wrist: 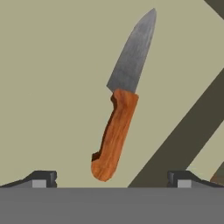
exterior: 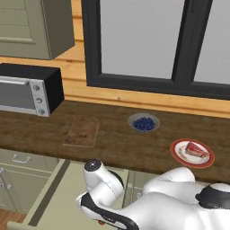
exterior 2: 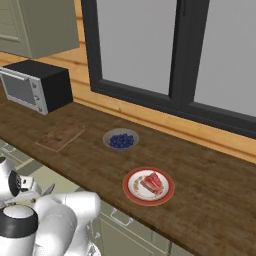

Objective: Pick up the knife from the drawer and place it on the cutting board. Then place the meat from the plate to the cutting board.

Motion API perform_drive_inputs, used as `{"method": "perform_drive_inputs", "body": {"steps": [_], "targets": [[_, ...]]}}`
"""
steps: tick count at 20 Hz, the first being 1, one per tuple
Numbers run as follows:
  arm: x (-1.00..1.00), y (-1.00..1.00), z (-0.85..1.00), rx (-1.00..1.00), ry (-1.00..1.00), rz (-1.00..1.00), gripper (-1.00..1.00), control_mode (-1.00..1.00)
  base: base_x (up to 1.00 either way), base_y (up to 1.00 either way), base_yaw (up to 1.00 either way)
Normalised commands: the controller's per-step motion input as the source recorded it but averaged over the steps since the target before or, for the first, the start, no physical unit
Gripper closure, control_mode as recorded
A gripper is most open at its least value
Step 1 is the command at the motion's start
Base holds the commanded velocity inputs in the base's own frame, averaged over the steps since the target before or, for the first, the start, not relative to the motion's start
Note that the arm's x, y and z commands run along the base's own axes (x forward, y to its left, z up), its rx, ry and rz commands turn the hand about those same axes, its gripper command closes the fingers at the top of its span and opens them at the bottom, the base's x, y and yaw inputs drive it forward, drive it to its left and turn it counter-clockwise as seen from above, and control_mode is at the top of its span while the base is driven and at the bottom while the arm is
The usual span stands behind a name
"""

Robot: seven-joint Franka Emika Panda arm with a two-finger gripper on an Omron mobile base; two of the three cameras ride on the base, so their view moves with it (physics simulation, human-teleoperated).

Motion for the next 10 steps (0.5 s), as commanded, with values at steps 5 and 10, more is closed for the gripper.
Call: {"method": "perform_drive_inputs", "body": {"steps": [5,10], "targets": [[0.15,0.1,-0.22,-0.02,0.01,0.0,-1.0,-1.0,0.0,0.0,0.0],[0.06,0.0,-0.15,0.0,0.0,0.0,-1.0,-1.0,0.0,0.0,0.0]]}}
